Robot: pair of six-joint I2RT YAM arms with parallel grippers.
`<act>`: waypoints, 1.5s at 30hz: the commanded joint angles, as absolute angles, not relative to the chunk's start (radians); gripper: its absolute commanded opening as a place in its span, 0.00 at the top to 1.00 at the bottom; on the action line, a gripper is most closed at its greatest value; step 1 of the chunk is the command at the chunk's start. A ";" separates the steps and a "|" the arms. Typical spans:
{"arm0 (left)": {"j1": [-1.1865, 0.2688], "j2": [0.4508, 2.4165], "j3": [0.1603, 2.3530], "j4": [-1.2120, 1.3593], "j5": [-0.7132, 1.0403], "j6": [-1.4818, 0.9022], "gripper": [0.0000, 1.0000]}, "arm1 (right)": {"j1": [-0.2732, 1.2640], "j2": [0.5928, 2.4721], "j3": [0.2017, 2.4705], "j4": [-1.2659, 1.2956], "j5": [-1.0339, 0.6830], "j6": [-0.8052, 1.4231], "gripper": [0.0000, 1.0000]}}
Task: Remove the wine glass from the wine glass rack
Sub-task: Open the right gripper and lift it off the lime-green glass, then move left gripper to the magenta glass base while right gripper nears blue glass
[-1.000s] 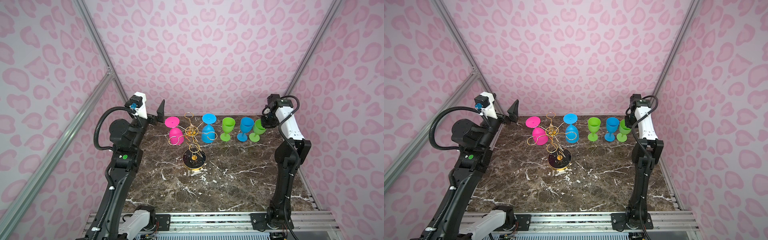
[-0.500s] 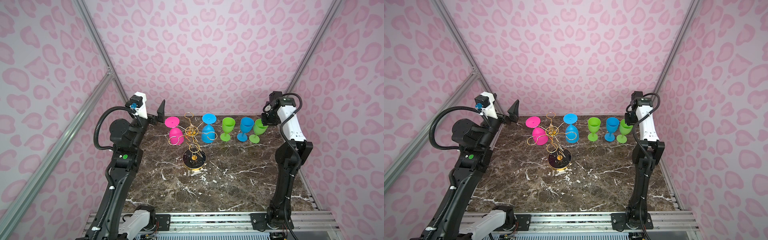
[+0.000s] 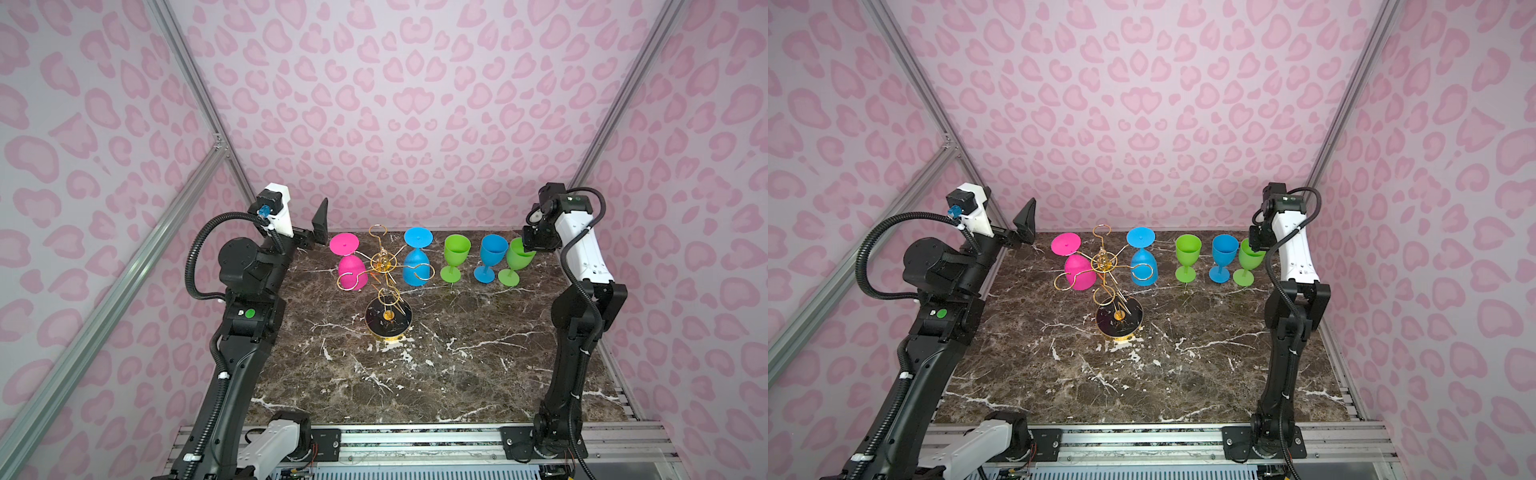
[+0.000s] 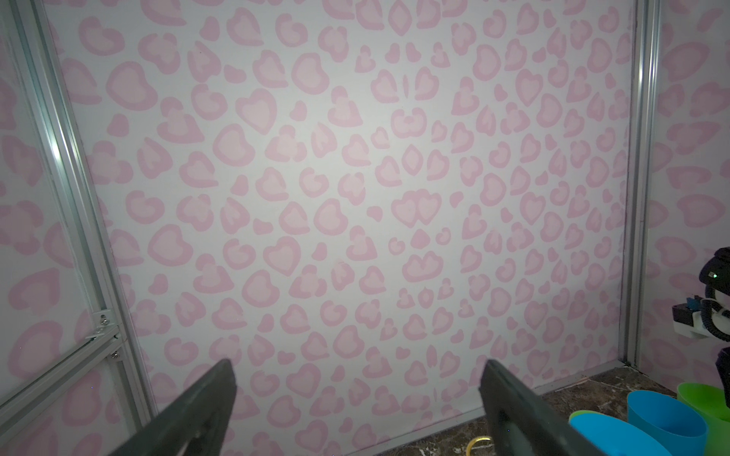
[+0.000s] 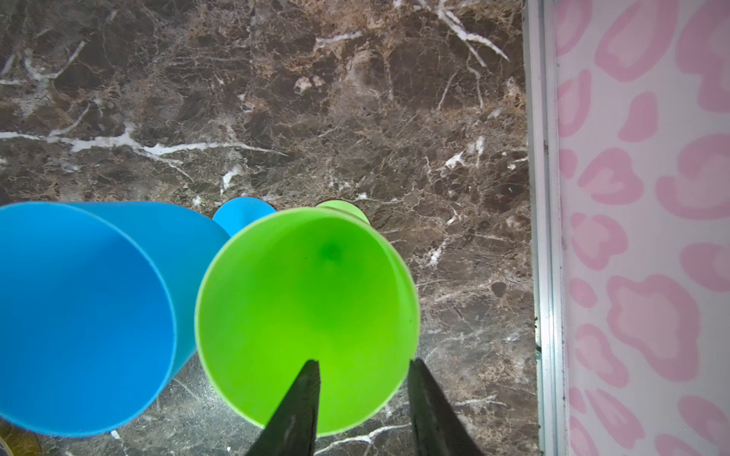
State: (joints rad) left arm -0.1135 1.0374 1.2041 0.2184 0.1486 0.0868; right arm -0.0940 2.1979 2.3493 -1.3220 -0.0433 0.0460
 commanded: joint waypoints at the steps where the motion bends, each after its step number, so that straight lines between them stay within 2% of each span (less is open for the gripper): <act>1: -0.113 1.031 1.209 0.242 0.131 0.078 0.03 | -0.094 2.148 2.278 -1.255 -0.068 0.059 0.60; 9: -0.111 1.029 1.206 0.245 0.111 0.056 0.03 | -0.081 1.949 2.099 -1.147 -0.091 0.062 0.56; 15: -0.109 1.036 1.221 0.235 0.052 -0.028 0.03 | -0.063 1.635 1.842 -0.912 -0.193 0.083 0.49; 20: -0.105 1.029 1.225 0.183 0.009 -0.133 0.03 | 0.004 1.351 1.533 -0.572 -0.218 0.108 0.35; 23: -0.094 0.999 1.183 0.166 0.000 -0.224 0.03 | 0.060 1.281 1.422 -0.473 -0.220 0.116 0.29; 26: -0.069 0.977 1.175 0.091 0.030 -0.297 0.03 | 0.138 1.241 1.341 -0.378 -0.200 0.120 0.16; 28: -0.047 0.982 1.209 -0.022 0.048 -0.342 0.03 | 0.202 1.218 1.297 -0.316 -0.170 0.122 0.11; 30: -0.014 0.993 1.255 -0.135 0.114 -0.390 0.00 | 0.252 1.204 1.277 -0.275 -0.156 0.128 0.09; 35: 0.090 1.059 1.339 -0.350 0.361 -0.558 0.11 | 0.321 1.194 1.284 -0.258 -0.164 0.133 0.09; 40: 0.203 1.135 1.260 -0.266 0.712 -0.773 0.27 | 0.347 1.168 1.269 -0.259 -0.192 0.132 0.09; 45: 0.209 1.152 1.210 -0.226 0.787 -0.811 0.29 | 0.347 1.131 1.224 -0.240 -0.229 0.150 0.09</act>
